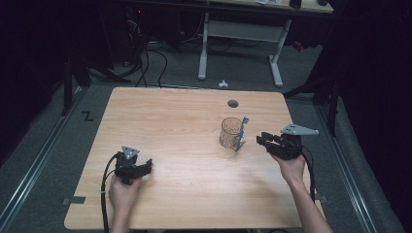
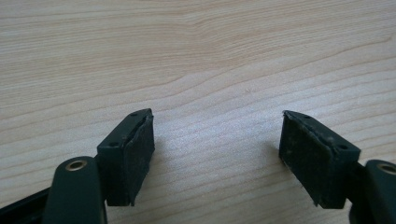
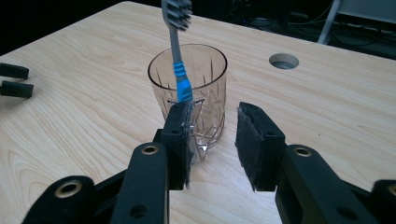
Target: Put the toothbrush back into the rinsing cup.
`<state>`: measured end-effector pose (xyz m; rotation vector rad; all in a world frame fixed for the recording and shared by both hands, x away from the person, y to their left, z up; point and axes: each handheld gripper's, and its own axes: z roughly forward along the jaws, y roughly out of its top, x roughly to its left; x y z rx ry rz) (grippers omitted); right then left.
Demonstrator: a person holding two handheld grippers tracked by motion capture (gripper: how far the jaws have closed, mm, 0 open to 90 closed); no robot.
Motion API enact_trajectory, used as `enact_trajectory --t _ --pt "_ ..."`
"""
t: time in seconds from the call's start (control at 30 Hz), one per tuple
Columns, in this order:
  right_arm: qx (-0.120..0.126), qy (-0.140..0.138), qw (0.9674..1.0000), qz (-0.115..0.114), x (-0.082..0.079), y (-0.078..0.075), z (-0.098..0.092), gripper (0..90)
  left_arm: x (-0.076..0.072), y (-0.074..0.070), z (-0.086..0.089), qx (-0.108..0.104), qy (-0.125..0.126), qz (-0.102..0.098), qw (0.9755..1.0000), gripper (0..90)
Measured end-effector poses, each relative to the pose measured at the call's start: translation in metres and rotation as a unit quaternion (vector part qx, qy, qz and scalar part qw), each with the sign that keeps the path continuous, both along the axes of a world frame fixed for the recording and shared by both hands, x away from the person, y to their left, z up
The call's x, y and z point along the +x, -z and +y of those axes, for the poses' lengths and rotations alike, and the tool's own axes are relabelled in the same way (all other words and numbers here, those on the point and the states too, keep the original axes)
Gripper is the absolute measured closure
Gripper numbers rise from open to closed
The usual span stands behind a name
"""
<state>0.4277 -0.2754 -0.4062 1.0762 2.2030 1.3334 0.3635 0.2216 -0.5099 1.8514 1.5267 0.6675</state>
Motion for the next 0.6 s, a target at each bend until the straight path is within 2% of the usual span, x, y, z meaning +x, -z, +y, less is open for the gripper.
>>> enact_trajectory --t 0.6 --pt "0.002 0.005 1.0 0.003 -0.0072 0.0049 -0.0068 65.6 0.0 0.0 0.0 0.0 0.0 0.0 1.0 27.1"
